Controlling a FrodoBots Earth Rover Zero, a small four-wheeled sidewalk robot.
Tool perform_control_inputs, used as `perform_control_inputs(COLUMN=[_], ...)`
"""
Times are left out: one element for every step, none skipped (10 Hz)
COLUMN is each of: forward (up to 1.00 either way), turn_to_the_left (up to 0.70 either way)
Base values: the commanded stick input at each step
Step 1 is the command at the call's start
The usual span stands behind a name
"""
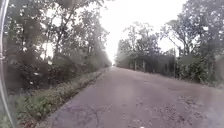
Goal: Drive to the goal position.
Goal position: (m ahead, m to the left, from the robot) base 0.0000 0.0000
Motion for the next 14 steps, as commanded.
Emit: perform_control_inputs(forward=[0.1, 0.1, 0.1, 0.1, 0.1, 0.1, 0.1, 0.1, 0.1, 0.1, 0.1, 0.1, 0.1, 0.1], turn_to_the_left=[0.01, 0.01, 0.01, 0.01, 0.01, 0.01, 0.01, 0.01, 0.01, 0.01, 0.01, 0.01, 0.01, 0.01])
